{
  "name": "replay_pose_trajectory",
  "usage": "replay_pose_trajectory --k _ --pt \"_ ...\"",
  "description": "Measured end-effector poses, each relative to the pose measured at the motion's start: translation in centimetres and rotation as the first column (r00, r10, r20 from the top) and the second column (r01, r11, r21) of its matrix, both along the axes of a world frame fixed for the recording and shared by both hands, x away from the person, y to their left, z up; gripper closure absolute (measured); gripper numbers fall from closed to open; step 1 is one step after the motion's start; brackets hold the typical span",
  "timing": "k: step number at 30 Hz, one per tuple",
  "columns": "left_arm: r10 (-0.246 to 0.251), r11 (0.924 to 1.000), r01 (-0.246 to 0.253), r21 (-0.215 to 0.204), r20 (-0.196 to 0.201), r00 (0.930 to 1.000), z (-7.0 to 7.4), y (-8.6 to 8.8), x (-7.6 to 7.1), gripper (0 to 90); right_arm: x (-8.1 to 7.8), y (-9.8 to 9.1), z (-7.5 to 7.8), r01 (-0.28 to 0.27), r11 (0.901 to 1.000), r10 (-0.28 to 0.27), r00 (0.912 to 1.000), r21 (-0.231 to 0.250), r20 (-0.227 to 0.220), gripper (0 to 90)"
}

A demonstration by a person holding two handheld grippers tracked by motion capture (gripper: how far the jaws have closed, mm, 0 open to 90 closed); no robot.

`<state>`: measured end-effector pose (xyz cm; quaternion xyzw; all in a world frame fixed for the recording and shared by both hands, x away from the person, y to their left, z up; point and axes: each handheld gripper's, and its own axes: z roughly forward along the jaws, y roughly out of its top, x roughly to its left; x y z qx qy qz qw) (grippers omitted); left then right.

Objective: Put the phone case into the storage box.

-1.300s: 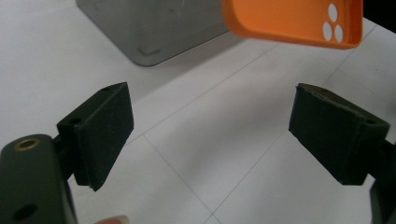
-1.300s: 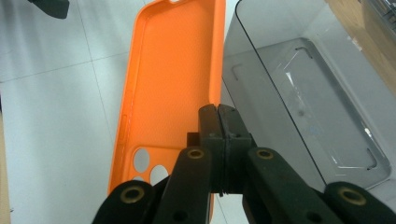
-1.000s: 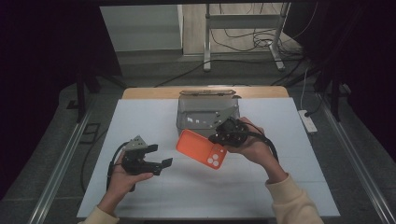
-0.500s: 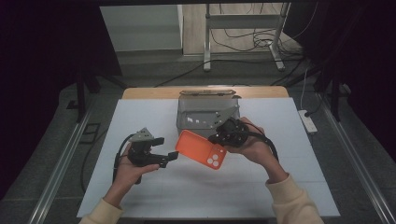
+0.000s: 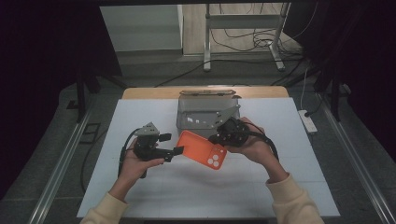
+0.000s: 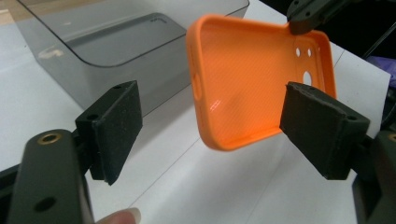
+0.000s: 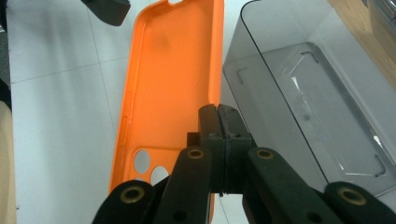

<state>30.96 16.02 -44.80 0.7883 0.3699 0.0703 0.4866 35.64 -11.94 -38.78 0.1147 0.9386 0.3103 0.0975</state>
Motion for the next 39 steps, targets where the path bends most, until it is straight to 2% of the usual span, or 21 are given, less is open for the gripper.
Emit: replay_pose_trajectory --k 8,16,21,25,26,29,33,36,39 --pt "-0.011 0.9997 0.010 -0.020 -0.030 0.9995 -0.3 -0.2 1.0 24.0 0.0 0.1 -0.1 -0.009 1.0000 0.009 1.0000 -0.001 0.002 89.4" --pt "-0.058 0.9981 0.057 -0.022 -0.054 0.9968 -0.5 -1.0 2.3 31.3 -0.1 0.1 0.0 -0.019 0.9998 0.019 0.9998 0.007 0.000 89.5" --pt "-0.091 0.9956 0.089 -0.029 -0.064 0.9938 -0.7 -1.4 2.5 39.4 -0.2 0.1 0.0 -0.033 0.9993 0.033 0.9995 0.017 0.000 89.4" --pt "-0.143 0.9885 0.138 -0.063 -0.084 0.9862 -0.8 -1.4 2.8 47.6 -0.2 0.0 0.0 -0.034 0.9992 0.034 0.9994 0.019 0.003 89.5" --pt "-0.155 0.9864 0.149 -0.070 -0.088 0.9840 -0.9 -1.4 2.8 51.5 -0.2 0.0 0.0 -0.034 0.9992 0.034 0.9994 0.019 0.002 89.5" --pt "-0.158 0.9870 0.155 -0.042 -0.077 0.9845 -0.7 -1.3 2.6 62.2 -0.1 0.0 0.0 -0.029 0.9995 0.029 0.9996 0.012 0.007 89.4" --pt "-0.182 0.9819 0.176 -0.071 -0.091 0.9791 -0.6 -1.0 2.6 74.0 -0.1 -0.3 0.1 -0.025 0.9995 0.025 0.9996 0.019 0.011 89.4" --pt "-0.208 0.9765 0.200 -0.082 -0.112 0.9717 -0.6 -1.0 2.5 78.6 -0.1 -0.4 0.1 -0.019 0.9997 0.019 0.9997 0.012 0.015 89.3" --pt "-0.208 0.9765 0.201 -0.078 -0.104 0.9725 -0.5 -1.0 2.4 79.5 0.0 -0.5 0.0 -0.015 0.9998 0.015 0.9998 0.013 0.013 89.3"
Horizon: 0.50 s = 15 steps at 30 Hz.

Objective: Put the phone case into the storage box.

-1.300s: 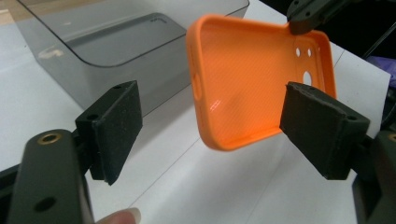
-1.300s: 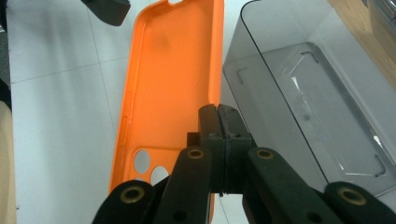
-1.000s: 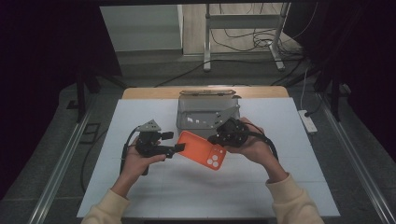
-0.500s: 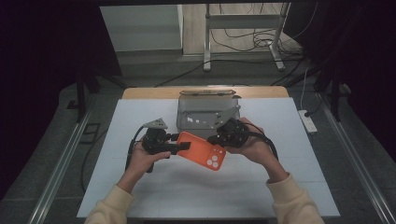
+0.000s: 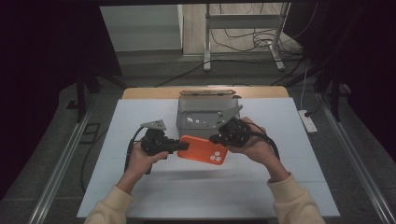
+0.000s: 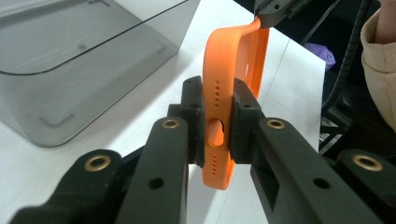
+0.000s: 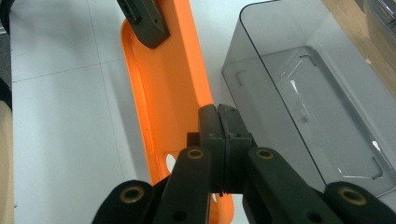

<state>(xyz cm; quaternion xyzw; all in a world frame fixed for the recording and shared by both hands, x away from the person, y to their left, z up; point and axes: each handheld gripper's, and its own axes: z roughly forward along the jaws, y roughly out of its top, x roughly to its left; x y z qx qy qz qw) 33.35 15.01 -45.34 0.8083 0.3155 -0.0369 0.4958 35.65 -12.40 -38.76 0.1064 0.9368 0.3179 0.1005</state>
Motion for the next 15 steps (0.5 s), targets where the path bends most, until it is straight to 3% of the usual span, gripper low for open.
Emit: replay_pose_trajectory --k 15 --pt "-0.023 0.9994 0.025 -0.026 0.048 0.9986 0.41 0.62 -0.54 80.0 -0.47 -0.13 0.10 -0.007 0.9993 0.008 0.9997 0.036 -0.021 88.7"
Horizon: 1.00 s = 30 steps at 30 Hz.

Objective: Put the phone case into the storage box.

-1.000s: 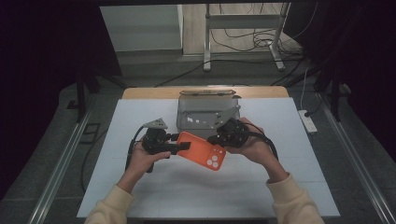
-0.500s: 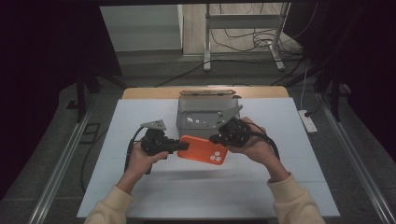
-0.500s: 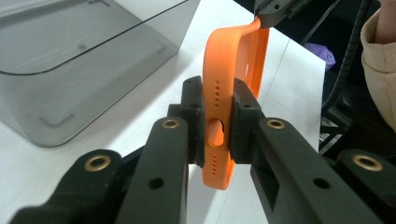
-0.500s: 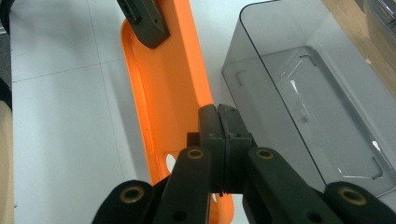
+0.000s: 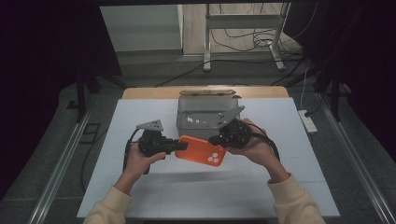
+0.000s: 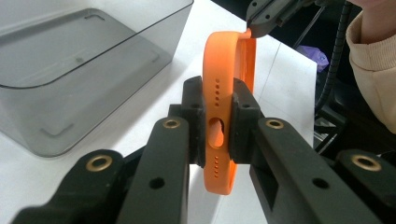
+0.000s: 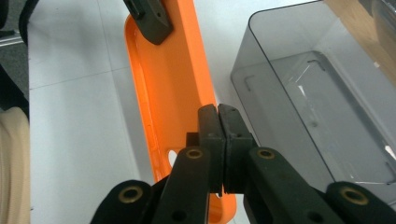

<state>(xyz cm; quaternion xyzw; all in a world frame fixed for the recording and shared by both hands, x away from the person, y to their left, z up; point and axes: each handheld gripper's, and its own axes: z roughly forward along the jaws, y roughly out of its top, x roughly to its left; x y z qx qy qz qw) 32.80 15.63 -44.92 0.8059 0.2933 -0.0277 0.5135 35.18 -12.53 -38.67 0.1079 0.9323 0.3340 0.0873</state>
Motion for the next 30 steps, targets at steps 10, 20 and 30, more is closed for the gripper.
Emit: replay_pose_trajectory --k 10,20,30 --pt "0.001 1.0000 -0.001 -0.009 0.004 1.0000 0.0 0.2 0.0 80.2 0.2 -0.1 -0.2 0.028 0.9993 -0.027 0.9992 0.026 -0.030 70.2" --pt "0.000 0.9999 0.001 -0.012 0.020 0.9998 0.1 0.7 0.0 80.2 1.9 -1.7 -0.6 0.090 0.9836 -0.066 0.9858 0.156 -0.155 36.1" --pt "-0.012 0.9999 0.012 0.000 0.020 0.9997 0.0 0.3 -0.1 80.1 2.1 -1.6 -1.0 0.080 0.9770 -0.037 0.9764 0.198 -0.213 35.8"
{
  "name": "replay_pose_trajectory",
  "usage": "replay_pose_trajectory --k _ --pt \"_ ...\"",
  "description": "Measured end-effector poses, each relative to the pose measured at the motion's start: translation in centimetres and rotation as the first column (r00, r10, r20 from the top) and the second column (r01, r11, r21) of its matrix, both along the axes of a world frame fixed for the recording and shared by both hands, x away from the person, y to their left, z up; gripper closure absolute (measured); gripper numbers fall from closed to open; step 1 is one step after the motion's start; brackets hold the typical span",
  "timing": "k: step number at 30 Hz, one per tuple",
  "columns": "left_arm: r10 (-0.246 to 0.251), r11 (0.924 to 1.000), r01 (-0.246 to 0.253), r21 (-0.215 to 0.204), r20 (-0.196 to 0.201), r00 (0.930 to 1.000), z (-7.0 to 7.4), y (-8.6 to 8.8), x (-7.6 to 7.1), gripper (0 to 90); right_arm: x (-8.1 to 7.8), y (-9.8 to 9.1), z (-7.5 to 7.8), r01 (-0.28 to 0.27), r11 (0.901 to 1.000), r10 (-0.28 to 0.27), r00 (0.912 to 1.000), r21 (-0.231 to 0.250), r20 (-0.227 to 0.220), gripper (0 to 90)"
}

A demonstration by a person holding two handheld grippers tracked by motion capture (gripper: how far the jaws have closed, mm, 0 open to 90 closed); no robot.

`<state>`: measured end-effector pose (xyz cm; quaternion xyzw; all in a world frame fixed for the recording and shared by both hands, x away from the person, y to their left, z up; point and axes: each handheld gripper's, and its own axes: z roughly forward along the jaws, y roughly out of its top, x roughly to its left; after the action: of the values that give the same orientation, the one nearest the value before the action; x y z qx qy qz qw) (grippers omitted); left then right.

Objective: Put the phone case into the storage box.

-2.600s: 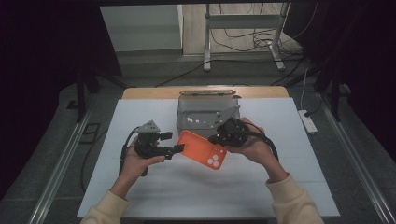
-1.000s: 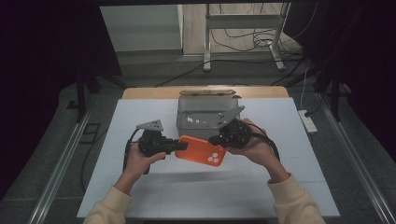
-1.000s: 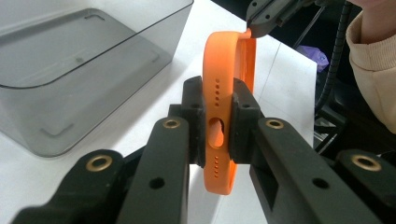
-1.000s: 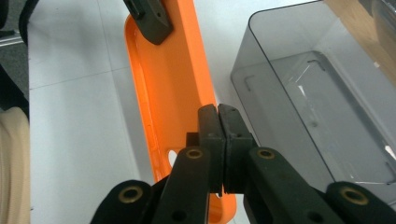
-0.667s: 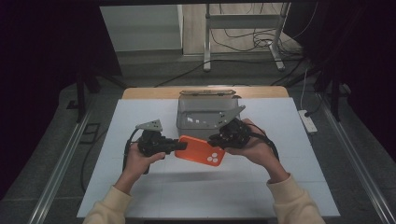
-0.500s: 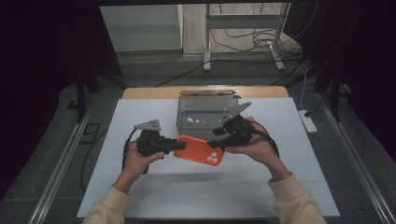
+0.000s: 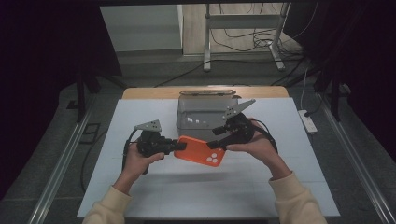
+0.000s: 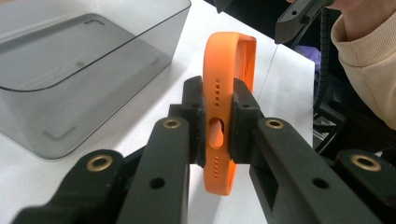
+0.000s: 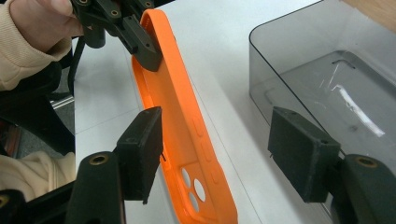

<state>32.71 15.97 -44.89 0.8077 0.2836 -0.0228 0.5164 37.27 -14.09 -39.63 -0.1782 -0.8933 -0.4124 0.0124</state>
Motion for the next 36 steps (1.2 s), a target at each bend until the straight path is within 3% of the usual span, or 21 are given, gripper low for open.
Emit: replay_pose_trajectory --k 10,36 --pt "0.004 1.0000 -0.004 -0.002 0.001 1.0000 0.0 0.0 0.0 80.1 0.4 0.5 -1.0 -0.014 0.9994 0.016 0.9982 0.032 -0.058 35.6" --pt "0.006 1.0000 -0.006 0.002 -0.002 1.0000 -0.2 -0.2 0.0 80.1 0.5 1.3 -1.9 -0.021 0.9998 0.021 0.9962 0.001 -0.084 38.9"
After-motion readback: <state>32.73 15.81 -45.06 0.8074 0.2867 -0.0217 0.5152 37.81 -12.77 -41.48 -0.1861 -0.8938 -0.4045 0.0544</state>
